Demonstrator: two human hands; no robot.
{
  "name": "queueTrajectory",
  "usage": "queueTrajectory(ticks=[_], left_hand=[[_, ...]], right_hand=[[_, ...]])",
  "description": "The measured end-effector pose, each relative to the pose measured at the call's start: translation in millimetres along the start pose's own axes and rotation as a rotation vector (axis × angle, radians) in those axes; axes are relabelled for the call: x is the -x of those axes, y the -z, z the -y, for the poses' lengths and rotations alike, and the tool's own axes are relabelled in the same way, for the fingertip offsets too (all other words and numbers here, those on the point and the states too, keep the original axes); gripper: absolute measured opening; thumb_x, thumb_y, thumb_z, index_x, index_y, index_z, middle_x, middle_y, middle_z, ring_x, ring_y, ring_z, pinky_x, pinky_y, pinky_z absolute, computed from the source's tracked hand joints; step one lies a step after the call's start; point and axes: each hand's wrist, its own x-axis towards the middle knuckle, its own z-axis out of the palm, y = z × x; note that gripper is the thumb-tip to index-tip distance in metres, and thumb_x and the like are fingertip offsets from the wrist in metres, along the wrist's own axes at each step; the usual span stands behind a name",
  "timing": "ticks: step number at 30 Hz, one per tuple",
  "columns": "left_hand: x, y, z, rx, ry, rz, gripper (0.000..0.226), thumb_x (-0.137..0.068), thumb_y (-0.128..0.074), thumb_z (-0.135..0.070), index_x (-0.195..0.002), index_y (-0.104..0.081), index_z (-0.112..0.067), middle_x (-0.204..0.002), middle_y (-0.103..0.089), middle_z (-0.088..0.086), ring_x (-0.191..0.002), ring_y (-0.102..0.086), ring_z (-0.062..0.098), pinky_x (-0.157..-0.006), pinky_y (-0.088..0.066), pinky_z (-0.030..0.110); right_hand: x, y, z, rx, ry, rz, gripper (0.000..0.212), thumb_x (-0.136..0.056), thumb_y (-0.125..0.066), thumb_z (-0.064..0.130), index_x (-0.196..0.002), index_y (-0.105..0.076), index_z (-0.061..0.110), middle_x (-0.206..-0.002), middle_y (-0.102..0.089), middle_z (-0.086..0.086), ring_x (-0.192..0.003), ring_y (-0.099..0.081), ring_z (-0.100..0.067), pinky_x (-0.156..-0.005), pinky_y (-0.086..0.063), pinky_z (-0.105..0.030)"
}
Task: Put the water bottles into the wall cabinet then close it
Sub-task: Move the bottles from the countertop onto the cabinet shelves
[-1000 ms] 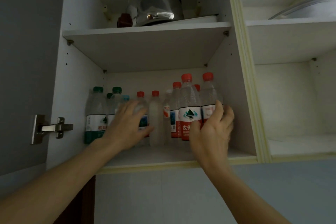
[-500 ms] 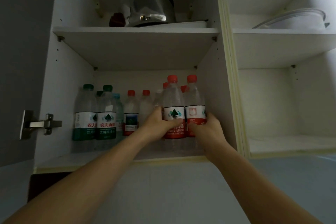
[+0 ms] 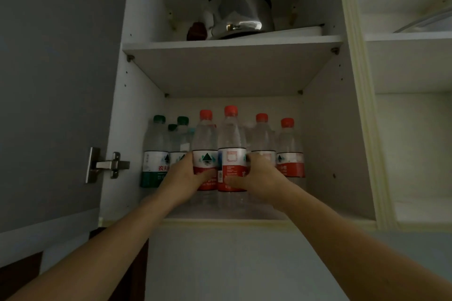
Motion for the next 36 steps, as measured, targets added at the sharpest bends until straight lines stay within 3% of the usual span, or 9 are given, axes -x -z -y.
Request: queueTrajectory(ticks=[2, 5, 8, 10, 13, 20, 26, 31, 36], left_hand=[[3.1, 0.4, -0.6, -0.123, -0.052, -0.074, 0.059, -0.087, -0.075, -0.043, -0.138, -0.050, -0.026, -0.133, -0.060, 0.000, -0.111, -0.060, 0.011, -0.090, -0.053, 0.029], [8.3, 4.4, -1.3, -0.383, -0.170, -0.159, 0.108, -0.078, -0.082, -0.050, -0.159, -0.012, -0.033, -0.151, -0.033, 0.005, -0.135, -0.040, 0.024, -0.105, -0.045, 0.047], [5.2, 14.0, 8.0, -0.671, -0.289, -0.018, 0.139, -0.066, -0.080, -0.070, -0.153, 0.025, -0.044, -0.165, 0.006, -0.002, -0.152, -0.007, 0.030, -0.119, -0.027, 0.057], [-0.6, 18.0, 13.9, -0.721, -0.321, 0.042, 0.144, -0.060, -0.077, -0.077, -0.145, 0.036, -0.051, -0.165, 0.020, -0.005, -0.154, 0.006, 0.029, -0.121, -0.012, 0.058], [-9.0, 19.7, 22.4, -0.801, -0.365, 0.012, 0.144, -0.059, -0.072, -0.083, -0.149, 0.034, -0.046, -0.167, 0.018, 0.002, -0.154, 0.011, 0.031, -0.119, 0.003, 0.053], [-18.3, 15.5, 38.5, -0.889, -0.368, 0.040, 0.134, -0.068, -0.058, -0.088, -0.149, 0.036, -0.040, -0.167, 0.027, 0.005, -0.153, 0.024, 0.031, -0.120, 0.012, 0.055], [-23.7, 9.3, 42.0, -0.929, -0.348, 0.049, 0.131, -0.071, -0.056, -0.088, -0.150, 0.036, -0.038, -0.165, 0.031, 0.007, -0.153, 0.024, 0.032, -0.123, 0.007, 0.058], [-22.2, 9.4, 47.9, -0.951, -0.356, 0.056, 0.127, -0.071, -0.048, -0.092, -0.151, 0.034, -0.036, -0.163, 0.034, 0.008, -0.153, 0.025, 0.031, -0.122, 0.007, 0.057], [-19.3, 10.5, 46.8, -0.968, -0.346, 0.065, 0.125, -0.074, -0.048, -0.089, -0.152, 0.033, -0.036, -0.164, 0.032, 0.009, -0.152, 0.026, 0.030, -0.123, 0.007, 0.056]], right_hand=[[-5.4, -3.7, 3.7, 0.070, -0.004, -0.007, 0.041, -0.084, -0.084, 0.026, -0.113, -0.055, 0.021, -0.104, -0.068, 0.003, -0.086, -0.064, -0.005, -0.064, -0.049, -0.016], [-8.3, -5.9, 9.6, 0.199, 0.009, -0.018, 0.058, -0.083, -0.085, 0.029, -0.129, -0.053, 0.013, -0.110, -0.068, 0.000, -0.087, -0.064, -0.010, -0.068, -0.052, -0.021], [-9.8, -5.6, 10.6, 0.276, 0.045, -0.014, 0.103, -0.081, -0.086, 0.031, -0.157, -0.016, 0.021, -0.122, -0.065, -0.005, -0.099, -0.066, -0.018, -0.088, -0.057, -0.037], [-11.3, -7.6, 10.0, 0.390, 0.064, -0.025, 0.124, -0.083, -0.084, 0.033, -0.161, 0.013, 0.025, -0.136, -0.060, -0.013, -0.112, -0.065, -0.027, -0.100, -0.053, -0.046], [-15.1, -12.8, 8.5, 0.498, 0.078, -0.052, 0.131, -0.084, -0.083, 0.036, -0.158, 0.025, 0.021, -0.146, -0.050, -0.020, -0.120, -0.062, -0.032, -0.103, -0.049, -0.048], [-23.5, -17.4, 7.3, 0.349, 0.057, 0.029, 0.141, -0.080, -0.087, 0.017, -0.154, 0.032, 0.030, -0.148, -0.049, -0.012, -0.119, -0.064, -0.025, -0.105, -0.051, -0.047], [-32.2, -24.8, 9.5, 0.404, 0.048, 0.017, 0.133, -0.080, -0.085, 0.017, -0.157, 0.023, 0.021, -0.154, -0.038, -0.025, -0.134, -0.049, -0.040, -0.109, -0.046, -0.048], [-46.7, -30.9, 13.8, 0.403, -0.121, 0.065, 0.137, -0.084, -0.083, 0.015, -0.154, 0.035, 0.022, -0.160, -0.034, -0.020, -0.136, -0.052, -0.033, -0.114, -0.042, -0.053], [-46.8, -36.3, 12.9, 0.686, -0.063, -0.028, 0.124, -0.088, -0.080, 0.016, -0.158, 0.022, 0.008, -0.147, -0.050, -0.023, -0.125, -0.062, -0.034, -0.098, -0.052, -0.045]])
